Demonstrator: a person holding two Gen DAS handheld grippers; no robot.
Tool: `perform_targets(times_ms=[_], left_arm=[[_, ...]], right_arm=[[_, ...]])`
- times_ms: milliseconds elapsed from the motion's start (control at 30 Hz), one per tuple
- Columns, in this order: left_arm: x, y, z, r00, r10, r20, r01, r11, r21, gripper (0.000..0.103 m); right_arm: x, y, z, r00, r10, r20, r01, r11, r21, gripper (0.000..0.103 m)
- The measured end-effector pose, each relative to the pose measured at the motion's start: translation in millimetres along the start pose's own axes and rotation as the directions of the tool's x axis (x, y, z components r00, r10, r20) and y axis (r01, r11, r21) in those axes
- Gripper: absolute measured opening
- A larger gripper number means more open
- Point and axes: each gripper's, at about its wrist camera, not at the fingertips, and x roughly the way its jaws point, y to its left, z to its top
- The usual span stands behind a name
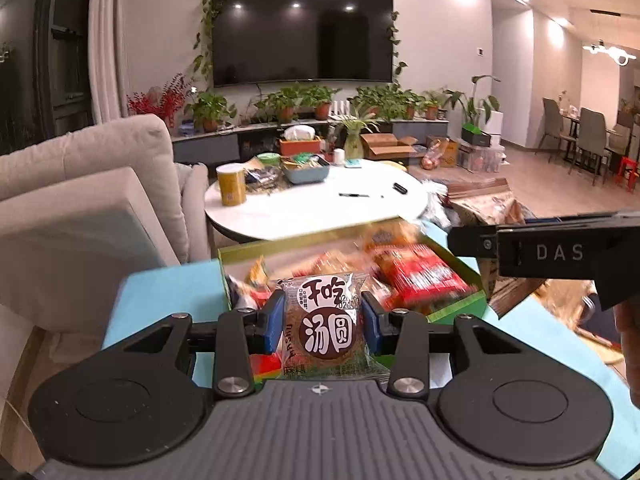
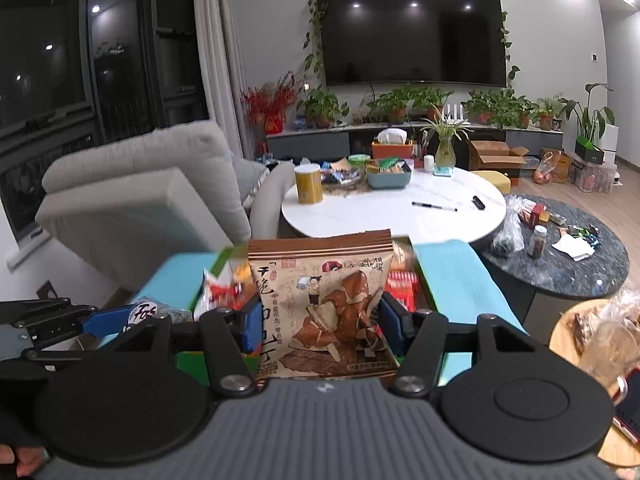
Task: Organize snacks
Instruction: 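Lower cookie pack into green box with left gripper while right gripper drops brown bag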
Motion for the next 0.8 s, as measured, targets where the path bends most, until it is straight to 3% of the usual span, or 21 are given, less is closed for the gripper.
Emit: perform_targets(times_ms=[233,800], left_arm=[[36,8,28,1.000,0.023,-0.004,-0.023,1.000,0.005,0.037],[119,19,22,0.994,0.021,-0.105,-0.024,0.999,-0.026,0.037]], right_arm=[[31,-7,14,1.000,-0.021,0.013,0.021,1.000,0.021,0.078],[95,-4,7,0.997,-0.019,-0.081,0.020,1.000,0.010,0.078]])
